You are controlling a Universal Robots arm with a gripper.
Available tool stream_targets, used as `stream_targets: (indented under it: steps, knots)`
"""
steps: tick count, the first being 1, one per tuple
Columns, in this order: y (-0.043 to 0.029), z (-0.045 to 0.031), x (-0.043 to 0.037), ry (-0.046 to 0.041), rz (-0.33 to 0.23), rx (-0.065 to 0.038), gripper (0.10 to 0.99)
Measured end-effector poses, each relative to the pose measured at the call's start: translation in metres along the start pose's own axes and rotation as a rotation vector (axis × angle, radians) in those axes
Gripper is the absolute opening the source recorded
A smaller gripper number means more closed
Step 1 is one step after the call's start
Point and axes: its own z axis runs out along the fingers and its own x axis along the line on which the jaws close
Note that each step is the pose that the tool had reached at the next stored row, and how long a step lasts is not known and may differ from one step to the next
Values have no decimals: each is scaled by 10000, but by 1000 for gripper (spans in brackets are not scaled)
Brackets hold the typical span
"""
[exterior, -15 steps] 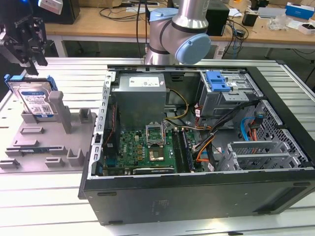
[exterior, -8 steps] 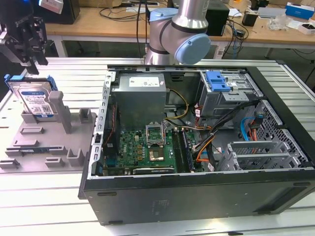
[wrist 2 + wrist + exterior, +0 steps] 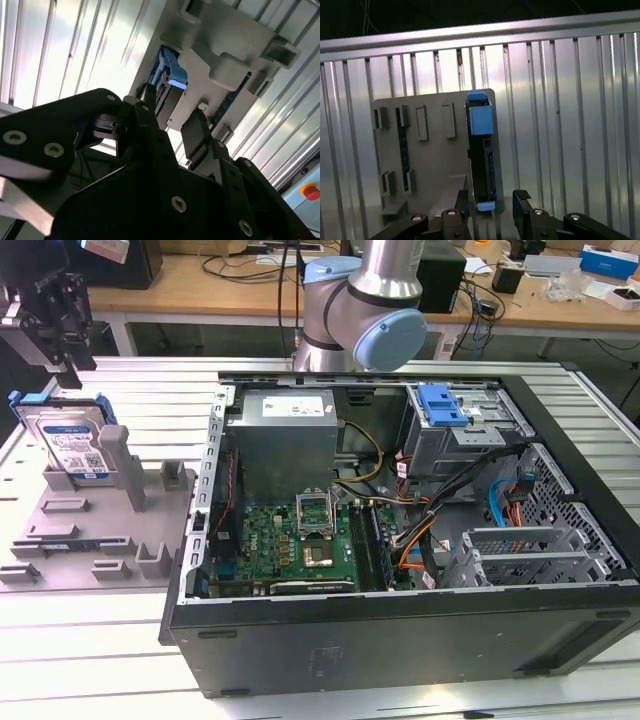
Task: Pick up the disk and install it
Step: 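Pick up the disk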
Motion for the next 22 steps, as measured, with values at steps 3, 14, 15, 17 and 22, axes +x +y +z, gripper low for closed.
stream_targets:
  steps: [3,14,15,17,22]
  knots:
    - [79,14,-1,-2,-95,1,482]
    - [483,84,-23,-7,-348,-37,482]
    - [502,95,-21,-8,-388,-45,482]
    - [537,128,-18,-10,-499,-51,482]
    - [551,175,29,-10,-636,-105,482]
